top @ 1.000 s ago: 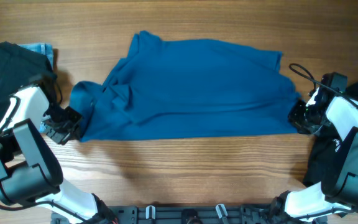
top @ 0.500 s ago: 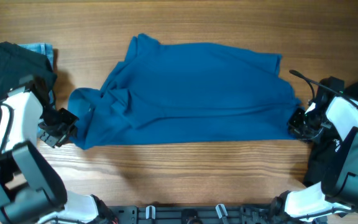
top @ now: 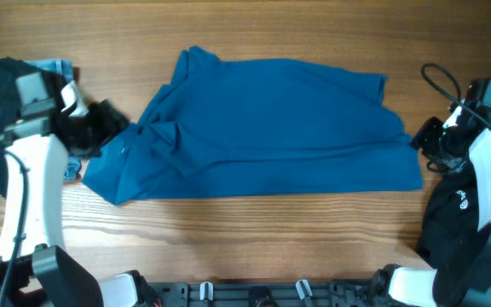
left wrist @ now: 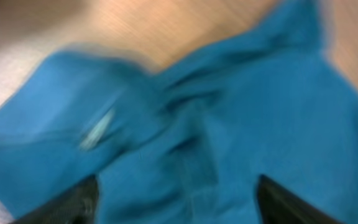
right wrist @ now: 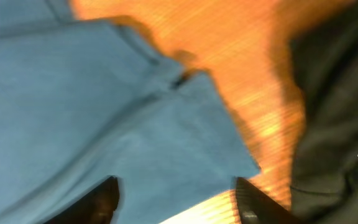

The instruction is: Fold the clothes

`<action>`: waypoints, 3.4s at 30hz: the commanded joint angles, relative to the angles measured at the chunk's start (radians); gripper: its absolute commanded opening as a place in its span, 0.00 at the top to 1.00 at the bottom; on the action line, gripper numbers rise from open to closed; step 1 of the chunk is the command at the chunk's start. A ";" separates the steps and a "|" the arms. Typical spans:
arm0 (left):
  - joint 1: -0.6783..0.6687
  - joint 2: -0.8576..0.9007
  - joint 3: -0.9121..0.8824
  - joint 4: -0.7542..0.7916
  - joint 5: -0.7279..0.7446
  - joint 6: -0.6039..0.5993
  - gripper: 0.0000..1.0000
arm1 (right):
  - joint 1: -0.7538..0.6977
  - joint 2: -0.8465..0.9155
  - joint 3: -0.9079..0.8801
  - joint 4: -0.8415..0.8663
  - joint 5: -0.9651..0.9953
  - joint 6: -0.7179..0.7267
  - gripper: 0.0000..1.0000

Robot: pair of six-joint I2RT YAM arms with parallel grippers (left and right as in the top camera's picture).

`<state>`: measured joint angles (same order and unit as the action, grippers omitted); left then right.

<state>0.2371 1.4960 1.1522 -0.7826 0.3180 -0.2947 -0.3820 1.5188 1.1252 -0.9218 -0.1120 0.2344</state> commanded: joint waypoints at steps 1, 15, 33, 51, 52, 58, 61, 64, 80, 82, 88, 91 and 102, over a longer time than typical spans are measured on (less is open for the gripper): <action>-0.138 0.012 0.020 0.145 0.118 0.163 0.05 | -0.002 -0.035 0.016 -0.013 -0.170 -0.089 0.20; -0.212 0.304 0.020 0.632 0.066 0.039 0.00 | -0.002 -0.036 0.015 -0.081 -0.255 -0.130 0.17; -0.196 0.595 0.093 0.756 -0.020 0.027 0.33 | -0.002 -0.036 0.015 -0.103 -0.244 -0.129 0.17; -0.196 0.597 0.093 0.741 -0.005 0.017 0.48 | -0.002 -0.036 0.014 -0.097 -0.225 -0.130 0.17; -0.196 0.597 0.093 0.745 -0.004 0.017 0.36 | -0.002 -0.036 0.013 -0.096 -0.225 -0.130 0.17; -0.196 0.597 0.093 0.753 0.003 0.017 0.27 | -0.002 -0.036 0.013 -0.092 -0.225 -0.129 0.17; -0.203 0.597 0.093 0.753 0.006 0.017 0.67 | -0.002 -0.036 0.013 -0.092 -0.225 -0.127 0.17; -0.214 0.597 0.093 0.755 0.006 0.017 0.88 | -0.002 -0.036 0.013 -0.091 -0.225 -0.127 0.17; -0.213 0.597 0.093 0.756 -0.032 0.029 0.36 | -0.002 -0.036 0.013 -0.096 -0.224 -0.130 0.17; -0.213 0.597 0.093 0.757 -0.039 0.029 0.36 | -0.002 -0.036 0.013 -0.096 -0.224 -0.129 0.17; -0.213 0.597 0.093 0.769 -0.087 0.029 0.39 | -0.002 -0.036 0.013 -0.101 -0.221 -0.129 0.17; -0.224 0.599 0.093 0.723 -0.092 0.029 0.48 | -0.002 -0.036 0.013 -0.103 -0.221 -0.127 0.17; -0.251 0.628 0.093 0.704 -0.092 0.029 0.96 | -0.002 -0.036 0.013 -0.115 -0.221 -0.127 0.17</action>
<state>-0.0059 2.0907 1.2465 -0.0841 0.2321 -0.2745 -0.3820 1.4956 1.1286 -1.0332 -0.3393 0.1253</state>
